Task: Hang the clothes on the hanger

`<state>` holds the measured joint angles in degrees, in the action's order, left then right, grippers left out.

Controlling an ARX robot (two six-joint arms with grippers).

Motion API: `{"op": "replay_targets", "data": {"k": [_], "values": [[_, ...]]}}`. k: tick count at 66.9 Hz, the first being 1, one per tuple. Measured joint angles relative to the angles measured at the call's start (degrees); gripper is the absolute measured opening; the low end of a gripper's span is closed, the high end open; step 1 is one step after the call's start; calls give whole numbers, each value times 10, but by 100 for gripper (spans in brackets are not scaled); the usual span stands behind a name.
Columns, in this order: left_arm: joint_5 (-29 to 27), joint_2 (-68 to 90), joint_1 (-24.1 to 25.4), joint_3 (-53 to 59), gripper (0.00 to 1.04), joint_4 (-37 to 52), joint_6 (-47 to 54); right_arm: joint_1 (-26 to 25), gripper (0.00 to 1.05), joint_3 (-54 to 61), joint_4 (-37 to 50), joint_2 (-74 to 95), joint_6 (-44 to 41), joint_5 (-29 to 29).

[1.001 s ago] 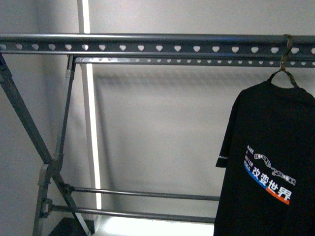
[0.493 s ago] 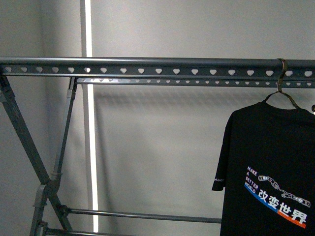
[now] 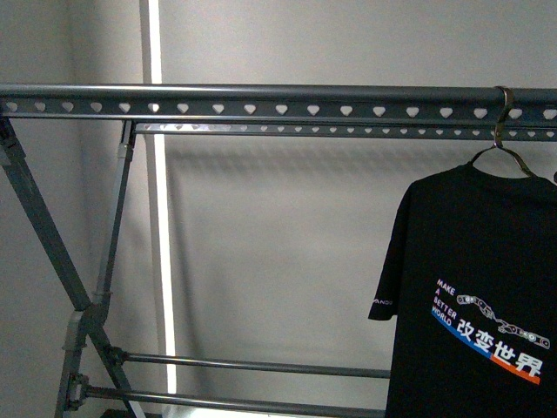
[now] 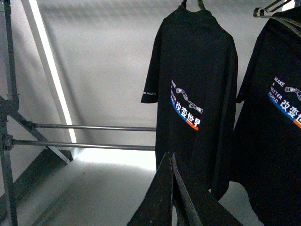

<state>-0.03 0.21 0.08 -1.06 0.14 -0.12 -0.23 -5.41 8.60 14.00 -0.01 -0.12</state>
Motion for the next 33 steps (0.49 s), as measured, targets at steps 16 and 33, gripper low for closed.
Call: {"op": "replay_targets", "data": {"k": [16, 33], "values": [[0, 0, 0, 0, 98, 0, 0, 0, 2, 22, -77, -84, 0, 0], [0, 0, 0, 0, 98, 0, 0, 0, 15, 50, -88, -137, -1, 0]]}}
